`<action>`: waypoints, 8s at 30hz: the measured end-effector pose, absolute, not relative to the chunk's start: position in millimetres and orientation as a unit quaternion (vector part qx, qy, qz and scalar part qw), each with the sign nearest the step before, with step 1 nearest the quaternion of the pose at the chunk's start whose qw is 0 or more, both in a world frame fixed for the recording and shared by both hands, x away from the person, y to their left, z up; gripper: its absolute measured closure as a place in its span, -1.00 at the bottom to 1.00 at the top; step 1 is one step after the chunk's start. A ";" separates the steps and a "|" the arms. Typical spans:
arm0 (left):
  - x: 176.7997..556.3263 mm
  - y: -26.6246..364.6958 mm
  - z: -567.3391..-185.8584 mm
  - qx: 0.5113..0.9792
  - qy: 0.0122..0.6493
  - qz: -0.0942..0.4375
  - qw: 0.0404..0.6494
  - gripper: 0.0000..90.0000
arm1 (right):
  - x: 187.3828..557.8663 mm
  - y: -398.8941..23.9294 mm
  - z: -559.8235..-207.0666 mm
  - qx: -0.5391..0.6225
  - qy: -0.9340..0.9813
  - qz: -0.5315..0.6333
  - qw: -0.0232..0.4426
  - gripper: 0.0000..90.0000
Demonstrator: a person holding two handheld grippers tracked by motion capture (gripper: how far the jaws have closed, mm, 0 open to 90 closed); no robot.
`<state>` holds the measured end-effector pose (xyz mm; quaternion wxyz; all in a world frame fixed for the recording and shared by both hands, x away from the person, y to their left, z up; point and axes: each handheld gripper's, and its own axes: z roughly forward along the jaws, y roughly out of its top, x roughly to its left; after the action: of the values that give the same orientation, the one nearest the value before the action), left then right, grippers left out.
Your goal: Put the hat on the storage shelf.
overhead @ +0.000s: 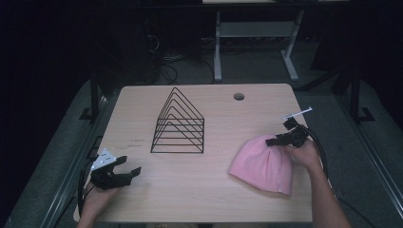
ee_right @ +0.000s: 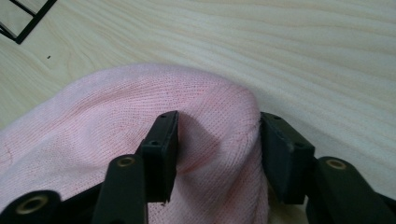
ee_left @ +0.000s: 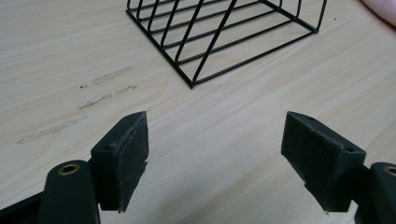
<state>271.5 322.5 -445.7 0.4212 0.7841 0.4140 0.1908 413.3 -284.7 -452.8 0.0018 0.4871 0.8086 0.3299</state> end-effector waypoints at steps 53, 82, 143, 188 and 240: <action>269.7 319.5 -444.6 0.785 0.409 0.190 0.425 -0.49 | 354.4 -263.9 -362.3 0.388 0.813 0.429 0.071 0.71; 268.2 318.1 -442.9 0.780 0.407 0.171 0.444 -0.47 | 329.8 -243.8 -296.0 0.317 0.799 0.499 0.109 0.72; 296.0 291.1 -359.0 0.811 0.276 0.099 0.506 -0.41 | 365.9 -163.6 -197.3 0.205 0.809 0.536 0.127 0.71; 344.6 220.8 -318.2 0.831 0.178 0.000 0.527 0.33 | 368.8 -96.5 -169.9 0.115 0.814 0.562 0.096 0.71; 405.9 253.2 -312.4 0.865 0.252 0.091 0.424 0.82 | 432.4 -64.6 -196.8 0.141 0.819 0.542 0.127 0.69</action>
<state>405.9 253.2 -312.4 0.4237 0.8653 0.2520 0.0907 432.4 -64.6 -196.8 0.1274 0.1408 0.8187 0.5419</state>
